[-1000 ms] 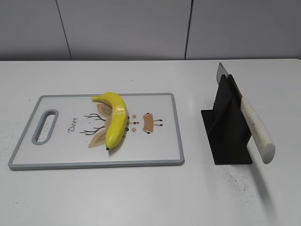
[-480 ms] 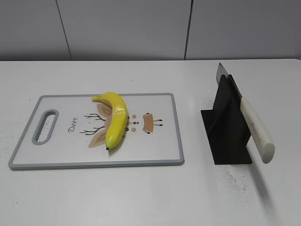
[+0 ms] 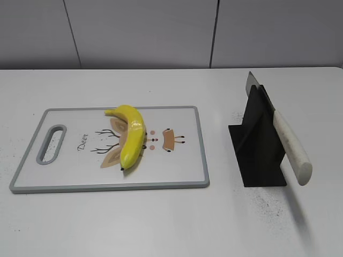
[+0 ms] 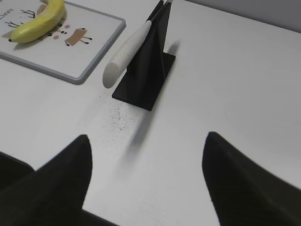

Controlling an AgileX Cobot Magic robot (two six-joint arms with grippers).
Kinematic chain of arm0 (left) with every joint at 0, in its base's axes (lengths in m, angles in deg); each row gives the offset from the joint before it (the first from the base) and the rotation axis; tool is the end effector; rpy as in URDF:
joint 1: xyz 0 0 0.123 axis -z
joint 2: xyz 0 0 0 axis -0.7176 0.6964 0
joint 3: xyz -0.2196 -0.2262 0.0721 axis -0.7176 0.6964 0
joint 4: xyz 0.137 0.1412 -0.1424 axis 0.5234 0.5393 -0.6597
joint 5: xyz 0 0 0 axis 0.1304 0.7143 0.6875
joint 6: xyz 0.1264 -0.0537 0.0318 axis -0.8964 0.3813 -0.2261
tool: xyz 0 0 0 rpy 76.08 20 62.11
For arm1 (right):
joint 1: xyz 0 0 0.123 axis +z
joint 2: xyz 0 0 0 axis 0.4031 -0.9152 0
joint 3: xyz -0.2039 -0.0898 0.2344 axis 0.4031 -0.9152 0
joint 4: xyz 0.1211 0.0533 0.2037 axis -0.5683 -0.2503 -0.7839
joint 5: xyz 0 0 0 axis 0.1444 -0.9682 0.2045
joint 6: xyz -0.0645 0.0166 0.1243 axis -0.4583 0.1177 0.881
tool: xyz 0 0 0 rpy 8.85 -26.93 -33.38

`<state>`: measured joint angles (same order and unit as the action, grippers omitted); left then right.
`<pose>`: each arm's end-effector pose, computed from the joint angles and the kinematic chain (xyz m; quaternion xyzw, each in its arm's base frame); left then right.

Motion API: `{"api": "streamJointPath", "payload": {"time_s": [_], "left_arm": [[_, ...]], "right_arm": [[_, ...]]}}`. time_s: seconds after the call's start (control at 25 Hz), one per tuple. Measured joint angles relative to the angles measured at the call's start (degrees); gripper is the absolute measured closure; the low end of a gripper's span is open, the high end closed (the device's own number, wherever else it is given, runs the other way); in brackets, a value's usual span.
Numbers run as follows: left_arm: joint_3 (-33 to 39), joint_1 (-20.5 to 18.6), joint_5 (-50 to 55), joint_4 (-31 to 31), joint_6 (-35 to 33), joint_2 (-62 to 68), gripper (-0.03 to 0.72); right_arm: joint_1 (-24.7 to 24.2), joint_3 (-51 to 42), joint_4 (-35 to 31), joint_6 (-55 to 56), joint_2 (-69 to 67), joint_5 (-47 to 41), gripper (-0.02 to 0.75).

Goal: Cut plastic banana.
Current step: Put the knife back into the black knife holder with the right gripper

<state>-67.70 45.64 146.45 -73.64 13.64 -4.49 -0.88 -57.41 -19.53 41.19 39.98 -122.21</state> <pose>-0.0053 -0.0163 0.2399 0.0836 0.8692 -0.0179 0.4870 -0.0064 -0.0021 0.2536 -0.1769 0.8264 0.1029 0.5245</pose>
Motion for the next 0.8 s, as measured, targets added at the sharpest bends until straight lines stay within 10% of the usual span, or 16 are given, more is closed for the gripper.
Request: {"api": "streamJointPath", "payload": {"time_s": [0.8], "left_arm": [[0.0, 0.0, 0.0, 0.0, 0.0, 0.0, 0.135]], "right_arm": [[-17.3, 0.0, -0.3, 0.0, 0.0, -0.1, 0.185]]}}
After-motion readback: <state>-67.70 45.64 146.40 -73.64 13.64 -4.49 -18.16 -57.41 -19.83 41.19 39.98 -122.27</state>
